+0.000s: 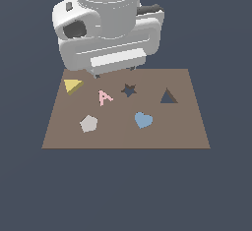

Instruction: Insert a designated object into the corresponding slot on a board.

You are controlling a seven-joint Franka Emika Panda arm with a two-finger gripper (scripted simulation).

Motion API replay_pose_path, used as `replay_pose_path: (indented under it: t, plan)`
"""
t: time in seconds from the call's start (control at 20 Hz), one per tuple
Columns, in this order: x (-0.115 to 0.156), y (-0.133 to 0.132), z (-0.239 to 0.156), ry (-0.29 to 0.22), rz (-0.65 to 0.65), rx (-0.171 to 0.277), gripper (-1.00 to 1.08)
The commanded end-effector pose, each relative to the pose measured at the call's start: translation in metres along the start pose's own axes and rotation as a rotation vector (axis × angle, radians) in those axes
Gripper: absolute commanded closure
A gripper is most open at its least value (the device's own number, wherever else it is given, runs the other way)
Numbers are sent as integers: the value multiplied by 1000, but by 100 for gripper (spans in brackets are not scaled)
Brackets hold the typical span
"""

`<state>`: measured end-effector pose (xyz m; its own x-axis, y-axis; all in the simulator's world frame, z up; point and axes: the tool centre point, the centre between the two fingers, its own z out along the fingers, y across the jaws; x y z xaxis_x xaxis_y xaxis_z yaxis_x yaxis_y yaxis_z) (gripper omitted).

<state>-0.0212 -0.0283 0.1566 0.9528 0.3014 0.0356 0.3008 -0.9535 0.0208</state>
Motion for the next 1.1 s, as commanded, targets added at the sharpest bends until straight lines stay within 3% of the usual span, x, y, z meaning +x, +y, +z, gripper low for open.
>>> replay_pose_path:
  t: [0.0, 1.05]
  plan:
    - [-8, 4, 5, -1, -62, 2, -92]
    - [-72, 66, 59, -9, -679, 23, -92]
